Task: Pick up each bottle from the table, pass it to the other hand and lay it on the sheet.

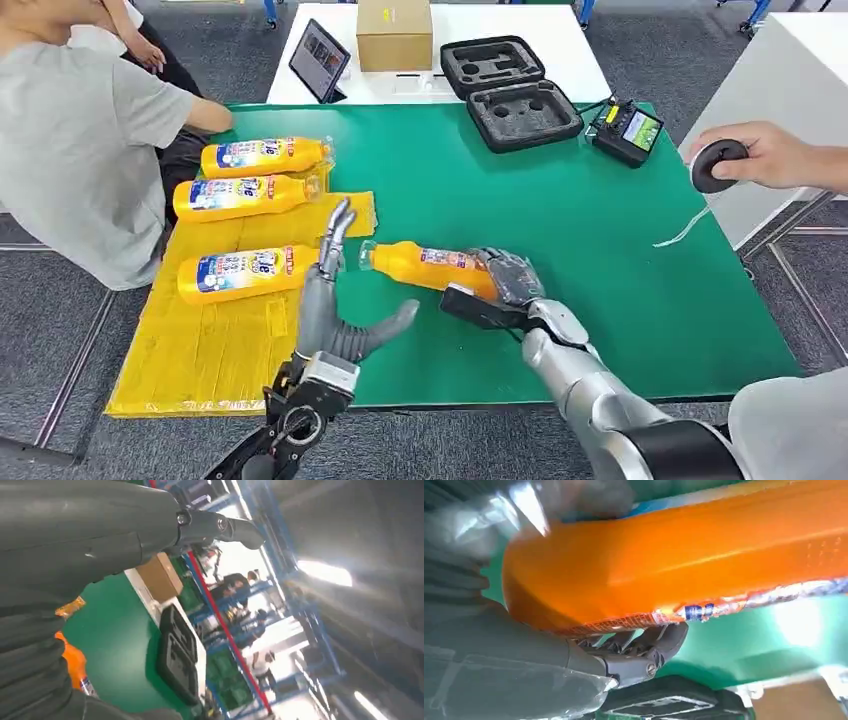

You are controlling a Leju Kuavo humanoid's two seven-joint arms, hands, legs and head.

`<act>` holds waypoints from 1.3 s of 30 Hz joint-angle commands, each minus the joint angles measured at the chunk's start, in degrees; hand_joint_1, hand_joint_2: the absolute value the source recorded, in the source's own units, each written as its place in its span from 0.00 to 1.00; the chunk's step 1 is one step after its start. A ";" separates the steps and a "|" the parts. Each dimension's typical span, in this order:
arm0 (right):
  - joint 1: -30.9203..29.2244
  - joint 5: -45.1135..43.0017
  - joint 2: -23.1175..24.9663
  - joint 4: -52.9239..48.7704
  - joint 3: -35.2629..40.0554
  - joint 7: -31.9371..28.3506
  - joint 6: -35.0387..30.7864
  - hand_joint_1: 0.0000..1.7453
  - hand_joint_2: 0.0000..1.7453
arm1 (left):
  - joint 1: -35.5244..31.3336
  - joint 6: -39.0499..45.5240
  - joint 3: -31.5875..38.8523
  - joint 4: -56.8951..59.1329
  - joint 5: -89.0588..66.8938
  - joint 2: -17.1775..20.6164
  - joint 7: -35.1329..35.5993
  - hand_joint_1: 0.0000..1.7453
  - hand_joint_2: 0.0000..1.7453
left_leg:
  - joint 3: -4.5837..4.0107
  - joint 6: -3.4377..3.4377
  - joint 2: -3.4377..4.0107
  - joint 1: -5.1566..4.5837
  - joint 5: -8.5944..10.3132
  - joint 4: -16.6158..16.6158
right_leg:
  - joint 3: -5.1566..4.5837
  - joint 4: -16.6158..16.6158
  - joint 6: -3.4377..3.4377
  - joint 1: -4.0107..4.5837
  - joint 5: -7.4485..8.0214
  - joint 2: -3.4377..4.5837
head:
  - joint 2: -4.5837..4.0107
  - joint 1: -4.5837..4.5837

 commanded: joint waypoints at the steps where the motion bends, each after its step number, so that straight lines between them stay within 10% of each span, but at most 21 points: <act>1: 0.08 -2.74 1.74 1.20 -3.93 -2.84 -2.56 1.00 1.00 | 1.57 -0.13 10.91 1.55 1.86 -5.18 0.19 0.00 1.00 | 0.06 -0.07 0.03 0.03 -0.06 0.01 | 0.04 0.01 -0.05 0.02 -0.03 0.11 | 0.00 0.02; 16: 0.91 -6.71 1.96 0.57 -4.37 -5.81 -6.32 1.00 1.00 | 2.09 -0.13 15.17 4.94 5.91 -8.21 0.19 0.00 1.00 | -0.12 -0.06 0.01 -0.03 -0.06 -0.02 | -0.15 0.01 -0.05 -0.06 -0.06 0.07 | 0.00 0.00; 25: 1.77 -12.04 1.80 -0.12 -5.67 -10.12 -9.08 1.00 1.00 | -4.93 -5.52 8.90 30.71 31.92 -8.70 0.56 0.00 1.00 | -0.15 -0.05 -0.17 -0.05 0.01 -0.07 | -0.16 -0.04 -0.03 -0.07 -0.04 -0.12 | 0.00 0.02; 39: 3.15 -17.45 2.73 -3.66 -0.12 -11.10 -10.35 1.00 1.00 | -6.92 -7.01 3.15 36.30 38.07 -8.79 2.97 0.00 1.00 | -0.30 -0.07 0.02 -0.06 -0.08 0.02 | -0.34 0.02 -0.05 -0.05 -0.05 0.10 | 0.00 0.00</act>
